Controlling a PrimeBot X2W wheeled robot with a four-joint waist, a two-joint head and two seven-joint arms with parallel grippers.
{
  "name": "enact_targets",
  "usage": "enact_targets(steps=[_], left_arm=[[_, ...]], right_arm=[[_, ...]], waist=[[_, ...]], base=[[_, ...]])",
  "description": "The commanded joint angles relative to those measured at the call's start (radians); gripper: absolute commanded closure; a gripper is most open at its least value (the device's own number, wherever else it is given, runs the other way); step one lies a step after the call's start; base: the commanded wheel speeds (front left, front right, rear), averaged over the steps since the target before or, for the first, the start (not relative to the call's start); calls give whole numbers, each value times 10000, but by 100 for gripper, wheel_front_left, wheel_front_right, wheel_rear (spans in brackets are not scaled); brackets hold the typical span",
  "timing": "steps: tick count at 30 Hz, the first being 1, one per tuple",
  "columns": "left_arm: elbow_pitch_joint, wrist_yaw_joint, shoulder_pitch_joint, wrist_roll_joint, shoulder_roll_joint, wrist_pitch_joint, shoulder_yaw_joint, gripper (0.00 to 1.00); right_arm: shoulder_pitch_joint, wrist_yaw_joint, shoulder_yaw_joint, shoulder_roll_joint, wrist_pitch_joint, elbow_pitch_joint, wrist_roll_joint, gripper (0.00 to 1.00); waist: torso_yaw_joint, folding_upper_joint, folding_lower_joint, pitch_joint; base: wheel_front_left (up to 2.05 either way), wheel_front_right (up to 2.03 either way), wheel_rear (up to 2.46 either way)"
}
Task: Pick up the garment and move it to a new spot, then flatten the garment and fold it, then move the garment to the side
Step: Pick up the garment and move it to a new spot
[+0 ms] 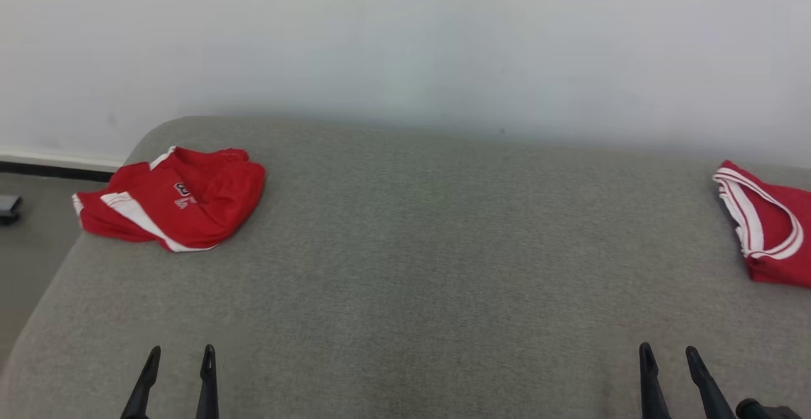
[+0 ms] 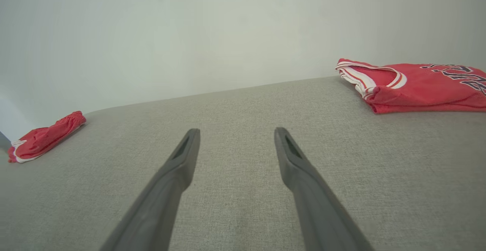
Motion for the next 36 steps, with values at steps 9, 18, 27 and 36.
enact_targets(steps=[9, 18, 27, 36], left_arm=[[195, 79, 37, -98, 152, -31, 247, 0], [60, 181, 139, -113, 89, -31, 523, 0], [-351, 349, 450, -213, -147, -31, 999, 0], [-293, 276, 214, -114, -208, -31, 1115, 0]], right_arm=[[-173, -26, 249, 85, -172, 229, 3, 0], [-325, -26, 437, 96, -118, 324, -61, 0], [-959, -26, 923, 91, -33, 597, -127, 0], [-1016, -26, 899, 21, -155, 808, -32, 0]], waist=[[2422, 0, 0, 131], [3428, 0, 0, 283], [3560, 0, 0, 499], [3482, 0, 0, 417]], base=[[0, 0, 0], [0, 0, 0], [0, 0, 0], [0, 0, 0]])
